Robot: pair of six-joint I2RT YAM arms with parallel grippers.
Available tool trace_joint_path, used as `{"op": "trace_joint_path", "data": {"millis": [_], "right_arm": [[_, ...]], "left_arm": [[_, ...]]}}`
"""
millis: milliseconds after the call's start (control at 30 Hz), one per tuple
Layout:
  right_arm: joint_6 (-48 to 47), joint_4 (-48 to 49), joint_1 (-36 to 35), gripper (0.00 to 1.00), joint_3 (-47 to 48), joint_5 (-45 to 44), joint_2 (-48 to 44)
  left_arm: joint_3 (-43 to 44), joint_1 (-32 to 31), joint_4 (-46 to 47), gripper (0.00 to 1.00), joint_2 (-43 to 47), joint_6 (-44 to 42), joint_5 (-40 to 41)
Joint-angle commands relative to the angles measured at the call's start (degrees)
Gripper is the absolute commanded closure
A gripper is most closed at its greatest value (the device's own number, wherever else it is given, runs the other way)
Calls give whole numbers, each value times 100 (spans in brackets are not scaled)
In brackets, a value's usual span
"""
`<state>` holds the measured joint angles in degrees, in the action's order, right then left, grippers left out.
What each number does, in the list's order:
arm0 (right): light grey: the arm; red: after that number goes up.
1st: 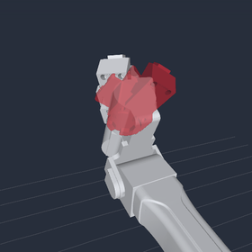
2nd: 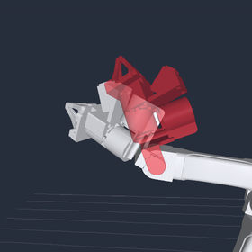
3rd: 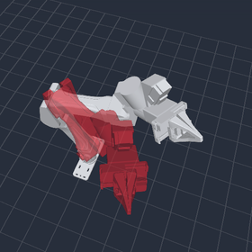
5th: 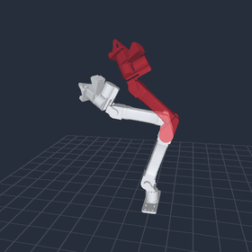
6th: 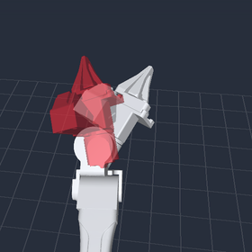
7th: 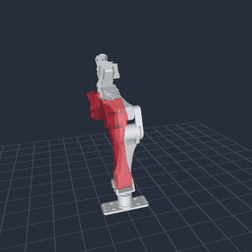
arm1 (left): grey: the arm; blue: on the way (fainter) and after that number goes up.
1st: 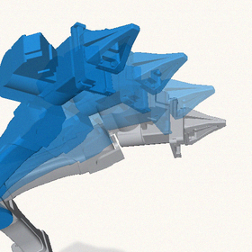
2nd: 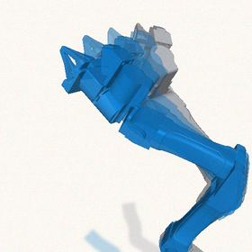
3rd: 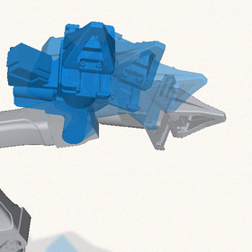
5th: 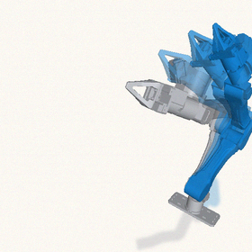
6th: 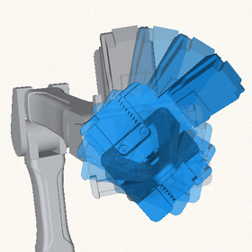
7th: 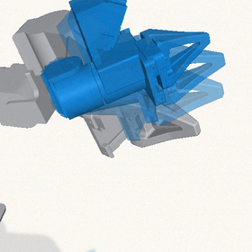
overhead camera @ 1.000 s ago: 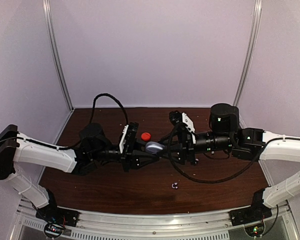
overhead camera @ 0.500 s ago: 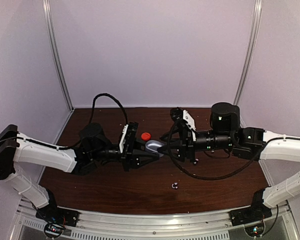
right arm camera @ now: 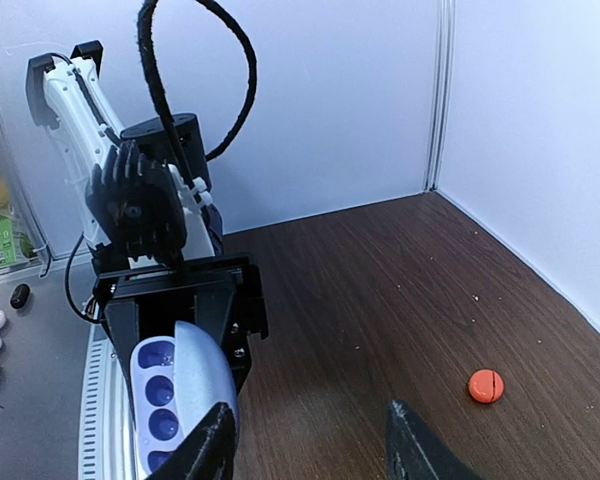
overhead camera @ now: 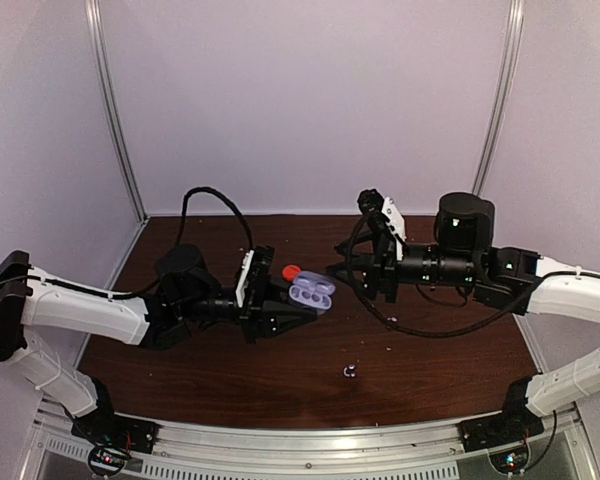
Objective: Insert the wireless bluetooth earbuds into the charging case
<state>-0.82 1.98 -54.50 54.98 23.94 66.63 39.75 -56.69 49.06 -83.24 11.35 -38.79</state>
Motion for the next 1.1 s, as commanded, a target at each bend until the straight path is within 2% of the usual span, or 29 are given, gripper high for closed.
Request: {"op": "trace_joint_path", "data": {"millis": [0,233,300,433,533,633,767,1067], "right_arm": [[34,66,32,47,99,-75,-257],[338,-2,53,27,-242,-351,-708],[516,15,54,20,-442,-701,-817],[605,-461,54,8,-544,-900,-760],[376,-1106,54,5,-441,-876,-493],[-17,-1872,54,6,-190,-608,9],[-131,-2466,57,17,-54,-657,731],[665,-1864,62,34,-720,-675,1199]], "left_arm": [[-52,-9,214,98,124,22,32],[-364,153,677,98,169,437,152],[-481,239,809,98,212,541,163],[-669,346,851,99,333,615,197],[-807,386,869,99,397,627,229],[-930,396,873,99,467,620,314],[-1127,404,955,99,615,674,461],[-1294,406,860,99,756,490,582]]}}
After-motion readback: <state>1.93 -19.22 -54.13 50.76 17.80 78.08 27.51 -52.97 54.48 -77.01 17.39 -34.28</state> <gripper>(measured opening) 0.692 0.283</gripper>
